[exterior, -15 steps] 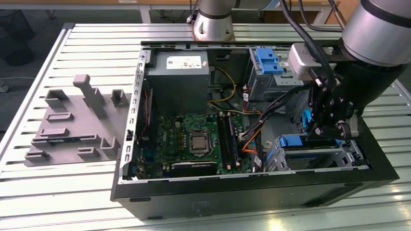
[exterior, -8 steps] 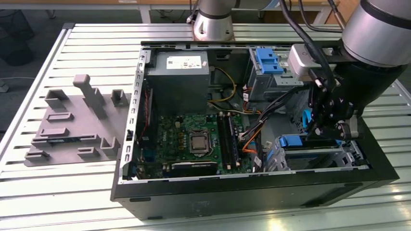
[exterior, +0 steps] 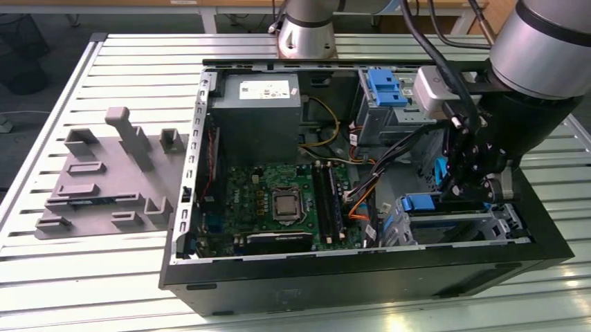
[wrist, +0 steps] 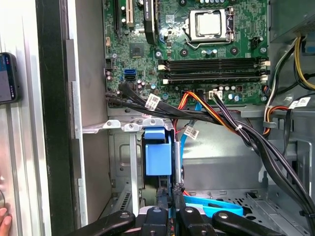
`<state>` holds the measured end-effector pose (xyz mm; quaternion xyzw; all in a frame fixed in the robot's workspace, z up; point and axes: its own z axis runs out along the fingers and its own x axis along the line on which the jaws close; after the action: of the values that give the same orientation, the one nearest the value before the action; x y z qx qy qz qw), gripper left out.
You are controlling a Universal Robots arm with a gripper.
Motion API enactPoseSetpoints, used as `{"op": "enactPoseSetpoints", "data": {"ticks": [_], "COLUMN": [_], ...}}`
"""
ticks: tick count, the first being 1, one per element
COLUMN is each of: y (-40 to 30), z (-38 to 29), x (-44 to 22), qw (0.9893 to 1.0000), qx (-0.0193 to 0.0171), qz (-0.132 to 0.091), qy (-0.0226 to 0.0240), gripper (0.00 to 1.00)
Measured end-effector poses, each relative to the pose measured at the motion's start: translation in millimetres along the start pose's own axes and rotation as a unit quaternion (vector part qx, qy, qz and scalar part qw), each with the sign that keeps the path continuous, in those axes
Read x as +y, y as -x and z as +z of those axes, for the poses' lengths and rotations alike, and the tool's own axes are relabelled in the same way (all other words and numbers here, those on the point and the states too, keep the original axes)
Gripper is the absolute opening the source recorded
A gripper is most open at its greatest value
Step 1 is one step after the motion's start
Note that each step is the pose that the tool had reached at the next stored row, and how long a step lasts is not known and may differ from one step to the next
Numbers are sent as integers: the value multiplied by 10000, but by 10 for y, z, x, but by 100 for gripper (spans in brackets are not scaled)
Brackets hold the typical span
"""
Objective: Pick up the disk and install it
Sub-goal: 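Insert the second disk wire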
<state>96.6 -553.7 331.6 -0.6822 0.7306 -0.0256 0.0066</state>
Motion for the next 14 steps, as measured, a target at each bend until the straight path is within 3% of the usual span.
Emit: {"op": "enactPoseSetpoints", "data": {"ticks": [14], "y": [0], "z": [23], "x": [1], "qw": [10000], "qx": [0], "qz": [0], "qy": [0], "gripper": [16]}}
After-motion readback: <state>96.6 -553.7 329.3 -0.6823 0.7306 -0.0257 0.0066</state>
